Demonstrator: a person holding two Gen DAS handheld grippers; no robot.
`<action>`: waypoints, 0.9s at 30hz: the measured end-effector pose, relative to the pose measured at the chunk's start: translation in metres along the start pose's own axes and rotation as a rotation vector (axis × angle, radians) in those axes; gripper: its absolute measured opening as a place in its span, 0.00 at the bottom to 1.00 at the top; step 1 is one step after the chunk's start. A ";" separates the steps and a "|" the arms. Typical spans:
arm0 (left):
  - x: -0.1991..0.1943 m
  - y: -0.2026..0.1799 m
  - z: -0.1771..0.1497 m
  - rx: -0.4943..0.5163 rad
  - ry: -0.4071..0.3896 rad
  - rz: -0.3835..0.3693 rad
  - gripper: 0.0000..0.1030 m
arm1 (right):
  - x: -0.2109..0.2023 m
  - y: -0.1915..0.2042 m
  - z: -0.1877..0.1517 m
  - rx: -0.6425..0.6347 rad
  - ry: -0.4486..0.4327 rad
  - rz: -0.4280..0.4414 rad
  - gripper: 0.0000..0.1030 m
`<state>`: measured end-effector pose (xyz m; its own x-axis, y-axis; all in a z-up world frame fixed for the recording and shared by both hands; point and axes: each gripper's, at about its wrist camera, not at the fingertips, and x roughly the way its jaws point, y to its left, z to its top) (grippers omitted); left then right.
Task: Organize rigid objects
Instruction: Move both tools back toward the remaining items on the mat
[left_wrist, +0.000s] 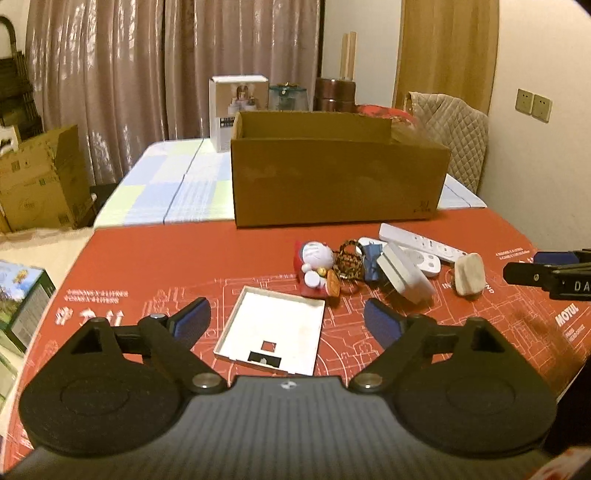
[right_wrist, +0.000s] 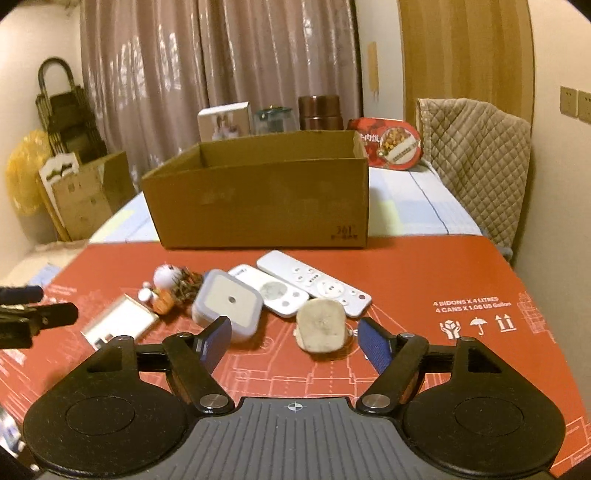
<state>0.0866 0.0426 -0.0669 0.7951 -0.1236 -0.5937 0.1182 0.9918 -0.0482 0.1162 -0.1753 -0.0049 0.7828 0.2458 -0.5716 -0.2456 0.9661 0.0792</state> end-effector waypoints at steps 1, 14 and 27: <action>0.003 0.002 0.000 -0.013 0.011 -0.008 0.87 | 0.003 0.001 -0.003 -0.013 -0.003 -0.005 0.71; 0.043 0.013 -0.008 0.031 0.108 0.008 0.92 | 0.044 -0.008 -0.006 -0.001 0.064 -0.039 0.71; 0.086 0.020 -0.003 0.106 0.175 -0.035 0.92 | 0.070 -0.019 -0.007 0.021 0.105 -0.075 0.71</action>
<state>0.1551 0.0522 -0.1215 0.6752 -0.1415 -0.7239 0.2135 0.9769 0.0082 0.1715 -0.1769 -0.0514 0.7342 0.1644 -0.6587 -0.1758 0.9832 0.0495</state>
